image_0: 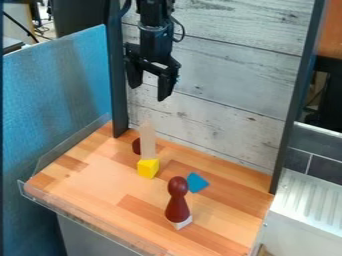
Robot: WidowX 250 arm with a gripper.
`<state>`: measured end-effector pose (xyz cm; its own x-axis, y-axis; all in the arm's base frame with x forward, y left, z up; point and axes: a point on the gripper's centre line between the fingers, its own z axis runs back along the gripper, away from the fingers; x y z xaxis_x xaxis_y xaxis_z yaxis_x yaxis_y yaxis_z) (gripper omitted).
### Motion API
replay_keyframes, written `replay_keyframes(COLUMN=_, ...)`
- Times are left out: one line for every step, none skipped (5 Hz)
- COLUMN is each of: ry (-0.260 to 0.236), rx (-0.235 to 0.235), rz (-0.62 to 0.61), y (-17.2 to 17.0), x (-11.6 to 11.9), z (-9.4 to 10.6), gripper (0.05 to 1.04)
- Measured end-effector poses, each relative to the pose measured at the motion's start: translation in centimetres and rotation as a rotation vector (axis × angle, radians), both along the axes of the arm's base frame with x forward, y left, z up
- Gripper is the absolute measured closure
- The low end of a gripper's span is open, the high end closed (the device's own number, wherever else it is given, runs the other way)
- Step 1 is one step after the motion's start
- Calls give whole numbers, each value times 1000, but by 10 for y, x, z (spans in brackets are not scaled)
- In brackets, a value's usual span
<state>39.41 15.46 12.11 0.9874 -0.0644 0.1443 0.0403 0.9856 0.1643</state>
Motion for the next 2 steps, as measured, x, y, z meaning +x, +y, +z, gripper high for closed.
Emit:
replay_keyframes(ry=45, rx=-19, rz=8, y=-1, x=-1, z=-19, gripper=83)
replay_keyframes(ry=91, rx=-1, rz=23, y=-2, x=2, z=-39, gripper=83)
